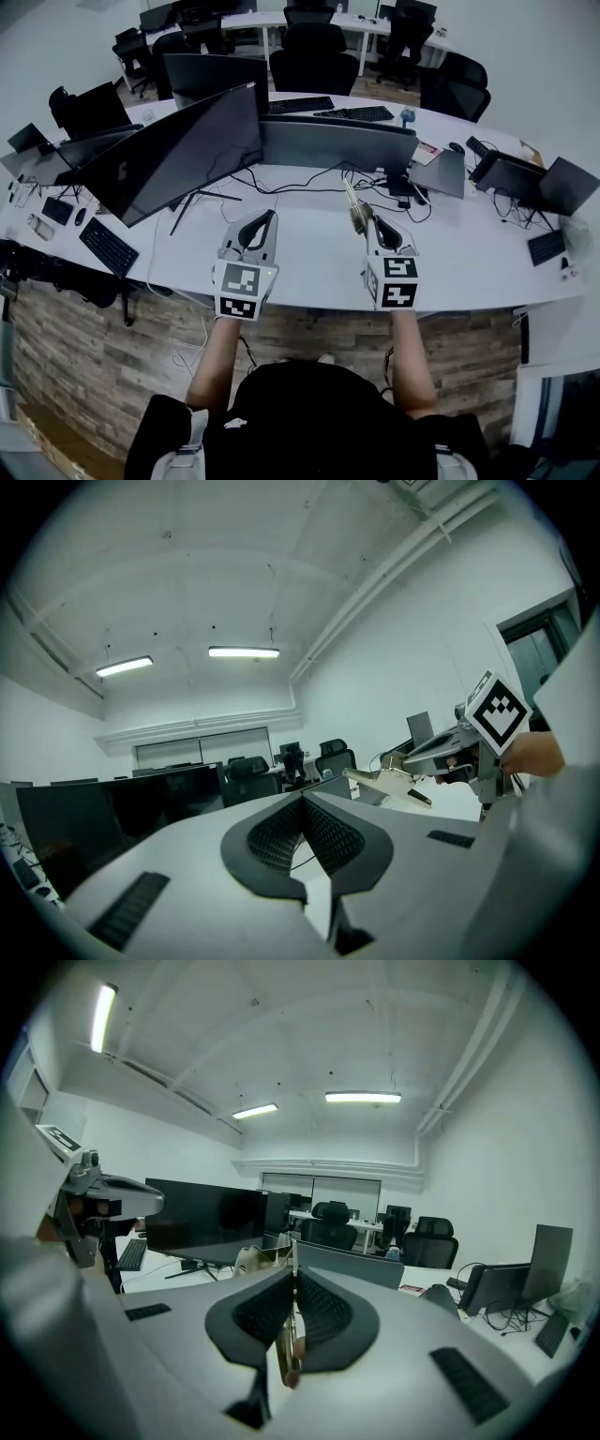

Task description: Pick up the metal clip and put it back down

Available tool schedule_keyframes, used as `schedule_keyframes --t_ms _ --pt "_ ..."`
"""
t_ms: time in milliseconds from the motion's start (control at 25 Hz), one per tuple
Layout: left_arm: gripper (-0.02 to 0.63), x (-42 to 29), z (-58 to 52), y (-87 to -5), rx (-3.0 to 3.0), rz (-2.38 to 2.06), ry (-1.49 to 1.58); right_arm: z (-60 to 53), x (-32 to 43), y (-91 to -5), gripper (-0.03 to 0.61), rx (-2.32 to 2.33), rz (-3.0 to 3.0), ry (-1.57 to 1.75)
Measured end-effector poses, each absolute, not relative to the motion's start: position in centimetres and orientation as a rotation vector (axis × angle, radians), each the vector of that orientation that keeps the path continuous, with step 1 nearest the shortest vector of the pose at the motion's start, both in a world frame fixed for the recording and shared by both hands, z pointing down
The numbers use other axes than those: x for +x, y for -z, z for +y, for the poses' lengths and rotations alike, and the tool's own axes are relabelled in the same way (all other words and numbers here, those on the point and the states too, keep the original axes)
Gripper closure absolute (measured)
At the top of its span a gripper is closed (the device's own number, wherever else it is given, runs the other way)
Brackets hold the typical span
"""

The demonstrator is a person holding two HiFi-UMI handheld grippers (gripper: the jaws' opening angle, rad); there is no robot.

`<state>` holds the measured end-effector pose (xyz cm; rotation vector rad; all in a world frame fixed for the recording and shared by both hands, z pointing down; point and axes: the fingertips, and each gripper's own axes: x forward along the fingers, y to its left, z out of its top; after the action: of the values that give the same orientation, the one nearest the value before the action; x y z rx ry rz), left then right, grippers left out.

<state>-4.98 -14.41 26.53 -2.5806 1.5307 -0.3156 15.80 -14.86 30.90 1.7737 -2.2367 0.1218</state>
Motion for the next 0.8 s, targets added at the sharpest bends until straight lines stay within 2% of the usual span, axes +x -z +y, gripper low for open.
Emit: schedule_keyframes --t_ms 800 --pt "0.604 -4.3 -14.5 -29.5 -2.637 1.540 0.356 -14.8 15.6 -33.8 0.548 1.714 -2.215 -0.198"
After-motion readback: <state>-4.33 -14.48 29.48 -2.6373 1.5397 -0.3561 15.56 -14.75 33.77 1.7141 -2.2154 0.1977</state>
